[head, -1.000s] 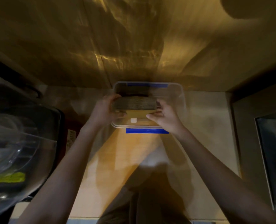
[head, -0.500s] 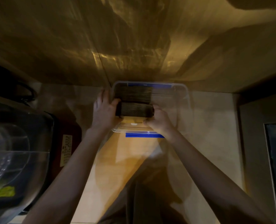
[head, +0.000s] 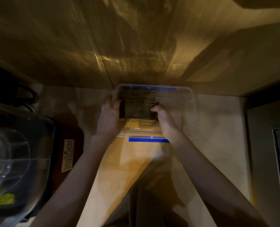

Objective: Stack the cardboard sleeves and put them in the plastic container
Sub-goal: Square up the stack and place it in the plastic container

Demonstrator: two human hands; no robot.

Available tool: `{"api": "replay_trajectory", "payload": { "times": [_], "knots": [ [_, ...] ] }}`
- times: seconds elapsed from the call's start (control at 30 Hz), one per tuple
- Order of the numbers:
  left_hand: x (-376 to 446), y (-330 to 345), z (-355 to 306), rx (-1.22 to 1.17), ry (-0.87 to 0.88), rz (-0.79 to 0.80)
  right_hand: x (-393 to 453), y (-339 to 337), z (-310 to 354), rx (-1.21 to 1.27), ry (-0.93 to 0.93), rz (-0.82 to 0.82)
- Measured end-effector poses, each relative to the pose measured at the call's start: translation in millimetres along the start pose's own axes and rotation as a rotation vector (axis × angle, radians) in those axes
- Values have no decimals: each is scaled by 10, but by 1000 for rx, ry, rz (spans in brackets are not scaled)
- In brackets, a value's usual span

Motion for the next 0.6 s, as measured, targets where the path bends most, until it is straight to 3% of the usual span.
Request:
{"api": "replay_trajectory", "payload": {
  "times": [0.07, 0.17, 0.43, 0.6],
  "knots": [
    [-17, 58, -7, -108, -22, 9, 70, -14, -41, 191, 44, -47],
    [4, 79, 0, -205, -34, -16, 122, 72, -41, 281, 62, -96],
    [-10, 131, -43, -113, -28, 1, 78, 123, -12, 221, 31, -74],
    [-14, 135, -59, -78, -12, 4, 95, 68, 20, 21, -4, -106]
  ]
}}
Point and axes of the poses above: each hand's wrist, its own x-axis towards the middle knuckle, its own y-axis out of the palm, z = x × y, the point moved 9 cm from there along x, towards the middle knuckle, and after that the axes turned 10 degrees about y, right-handed, at the moved point
